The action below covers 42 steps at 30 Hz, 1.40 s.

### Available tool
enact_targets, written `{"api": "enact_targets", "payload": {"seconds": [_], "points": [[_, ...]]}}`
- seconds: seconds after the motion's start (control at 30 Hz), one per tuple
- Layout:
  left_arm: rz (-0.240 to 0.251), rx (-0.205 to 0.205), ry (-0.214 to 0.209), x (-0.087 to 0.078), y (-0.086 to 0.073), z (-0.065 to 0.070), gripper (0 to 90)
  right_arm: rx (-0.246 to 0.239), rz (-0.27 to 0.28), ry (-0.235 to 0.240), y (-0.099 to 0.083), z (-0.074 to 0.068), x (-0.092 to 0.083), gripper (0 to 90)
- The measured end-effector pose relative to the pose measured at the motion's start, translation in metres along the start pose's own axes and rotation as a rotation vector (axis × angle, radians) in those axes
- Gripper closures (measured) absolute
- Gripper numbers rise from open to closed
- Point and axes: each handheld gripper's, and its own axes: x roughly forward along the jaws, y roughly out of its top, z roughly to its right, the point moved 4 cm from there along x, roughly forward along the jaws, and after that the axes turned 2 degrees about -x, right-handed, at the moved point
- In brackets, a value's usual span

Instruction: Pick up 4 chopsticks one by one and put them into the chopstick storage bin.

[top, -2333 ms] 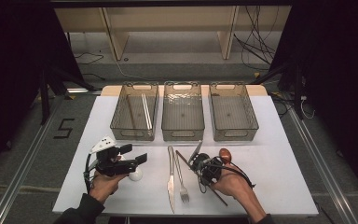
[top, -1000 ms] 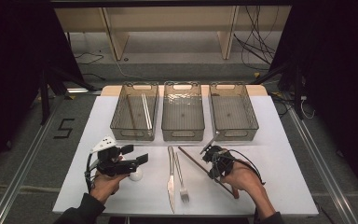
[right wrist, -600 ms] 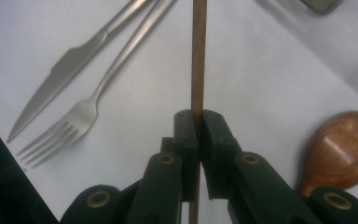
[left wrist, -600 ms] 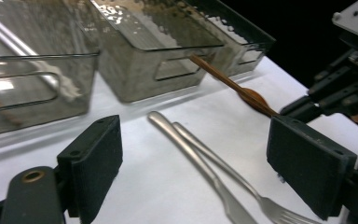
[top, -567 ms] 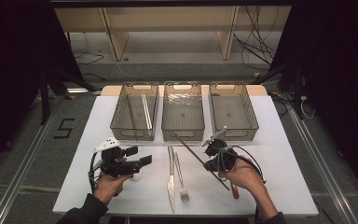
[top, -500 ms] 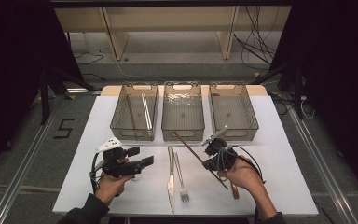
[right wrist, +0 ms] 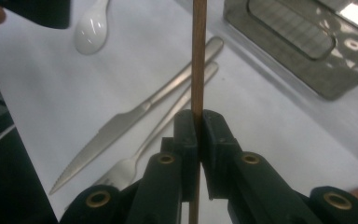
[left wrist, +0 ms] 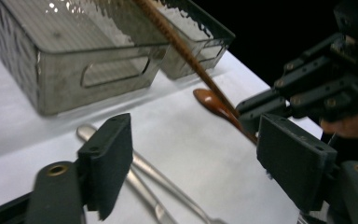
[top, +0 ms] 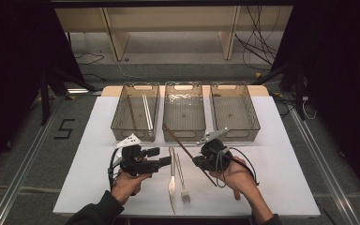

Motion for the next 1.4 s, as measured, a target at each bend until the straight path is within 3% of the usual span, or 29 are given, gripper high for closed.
{"api": "enact_targets", "payload": {"seconds": [0.2,0.53,0.97,1.4], "points": [[0.003,-0.047,-0.028,0.012,0.009,0.003,31.0,-0.018,0.044,0.005,0.004,-0.007,0.001,85.7],[0.002,-0.115,-0.075,0.025,0.013,0.003,44.2,-0.023,0.091,0.024,0.008,-0.013,0.000,85.7],[-0.025,-0.117,-0.132,0.033,0.012,0.008,60.0,-0.029,0.139,0.022,0.010,-0.014,0.000,85.6],[-0.004,-0.129,-0.161,0.030,0.014,0.009,69.9,-0.041,0.163,0.025,0.012,-0.017,0.000,85.6]]}}
